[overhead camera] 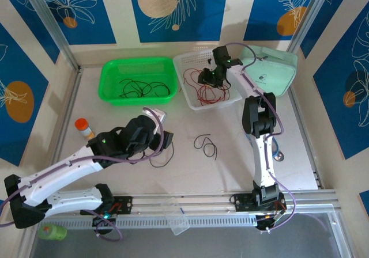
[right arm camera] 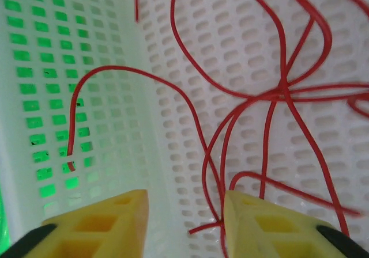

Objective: Untangle the cables

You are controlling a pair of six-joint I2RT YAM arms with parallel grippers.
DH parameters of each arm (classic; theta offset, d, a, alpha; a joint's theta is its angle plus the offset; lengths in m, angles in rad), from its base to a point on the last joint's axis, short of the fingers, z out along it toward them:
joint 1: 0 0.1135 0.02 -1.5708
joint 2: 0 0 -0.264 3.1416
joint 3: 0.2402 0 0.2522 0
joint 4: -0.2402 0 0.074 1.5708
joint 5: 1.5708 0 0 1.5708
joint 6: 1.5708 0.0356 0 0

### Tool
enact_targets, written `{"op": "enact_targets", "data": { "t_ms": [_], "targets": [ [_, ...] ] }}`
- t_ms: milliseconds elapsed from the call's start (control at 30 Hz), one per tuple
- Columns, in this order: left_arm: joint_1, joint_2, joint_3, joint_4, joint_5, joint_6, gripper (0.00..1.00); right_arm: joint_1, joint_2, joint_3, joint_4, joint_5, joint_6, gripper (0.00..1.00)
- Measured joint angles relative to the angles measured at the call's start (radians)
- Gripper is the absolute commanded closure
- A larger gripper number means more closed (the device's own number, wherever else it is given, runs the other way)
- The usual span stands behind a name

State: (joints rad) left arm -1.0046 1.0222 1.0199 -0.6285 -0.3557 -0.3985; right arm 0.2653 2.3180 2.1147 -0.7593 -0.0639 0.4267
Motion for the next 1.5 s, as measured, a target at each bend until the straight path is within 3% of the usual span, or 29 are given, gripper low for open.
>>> {"op": "enact_targets", "data": {
  "t_ms": [167,433,833,1333,1500],
  "targets": [
    [0.025,0.014,-0.081,-0.061,-0.026,-0.116,0.29,0.026,-0.008,0.028,-0.023,0.020,-0.029,0.45],
    [0.144,0.150,-0.198,-0.021,0.126,-0.204,0.35,0.078,-0.193,-0.103,-0.036,0.070,-0.069,0.47],
    [0.245,0.399,-0.204,0.175,0.219,-0.205,0.55,0.147,-0.620,-0.522,0.061,0.087,-0.067,0.48],
    [0.269,0.506,-0.210,0.301,0.219,-0.202,0.69,0.154,-0.837,-0.811,0.106,0.091,-0.022,0.48],
    [0.278,0.524,-0.214,0.309,0.212,-0.195,0.83,0.163,-0.879,-0.880,0.114,0.092,0.002,0.49]
  ]
}}
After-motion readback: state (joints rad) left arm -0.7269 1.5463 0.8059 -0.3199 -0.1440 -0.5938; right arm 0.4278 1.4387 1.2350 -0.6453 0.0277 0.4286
